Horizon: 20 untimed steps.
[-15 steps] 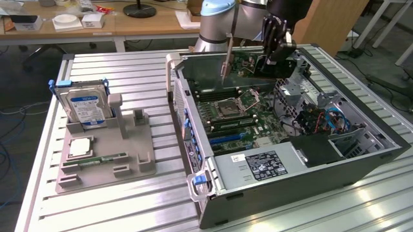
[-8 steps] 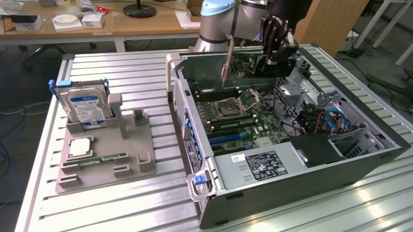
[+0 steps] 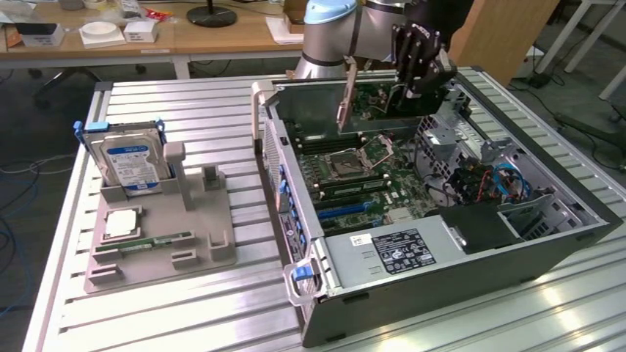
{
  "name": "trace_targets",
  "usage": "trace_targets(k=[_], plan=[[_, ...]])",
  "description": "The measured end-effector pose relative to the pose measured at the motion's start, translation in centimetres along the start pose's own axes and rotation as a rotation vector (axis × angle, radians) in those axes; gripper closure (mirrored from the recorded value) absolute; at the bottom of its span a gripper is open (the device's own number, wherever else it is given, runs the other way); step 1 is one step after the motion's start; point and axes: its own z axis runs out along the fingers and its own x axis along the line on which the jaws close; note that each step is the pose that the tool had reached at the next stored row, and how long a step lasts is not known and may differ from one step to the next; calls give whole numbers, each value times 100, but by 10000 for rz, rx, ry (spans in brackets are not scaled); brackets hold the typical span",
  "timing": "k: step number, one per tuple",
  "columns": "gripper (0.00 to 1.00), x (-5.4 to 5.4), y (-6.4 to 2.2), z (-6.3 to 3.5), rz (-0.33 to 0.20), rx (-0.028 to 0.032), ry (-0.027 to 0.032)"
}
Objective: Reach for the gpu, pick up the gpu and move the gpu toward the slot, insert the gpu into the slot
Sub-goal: 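Insert the gpu into the slot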
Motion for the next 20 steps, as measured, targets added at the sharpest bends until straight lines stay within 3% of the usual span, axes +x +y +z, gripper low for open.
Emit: trace_targets(k=[14,20], plan=[[73,0,0,1,-1602,-16,-7],[73,1,0,1,-1628,-17,-7]])
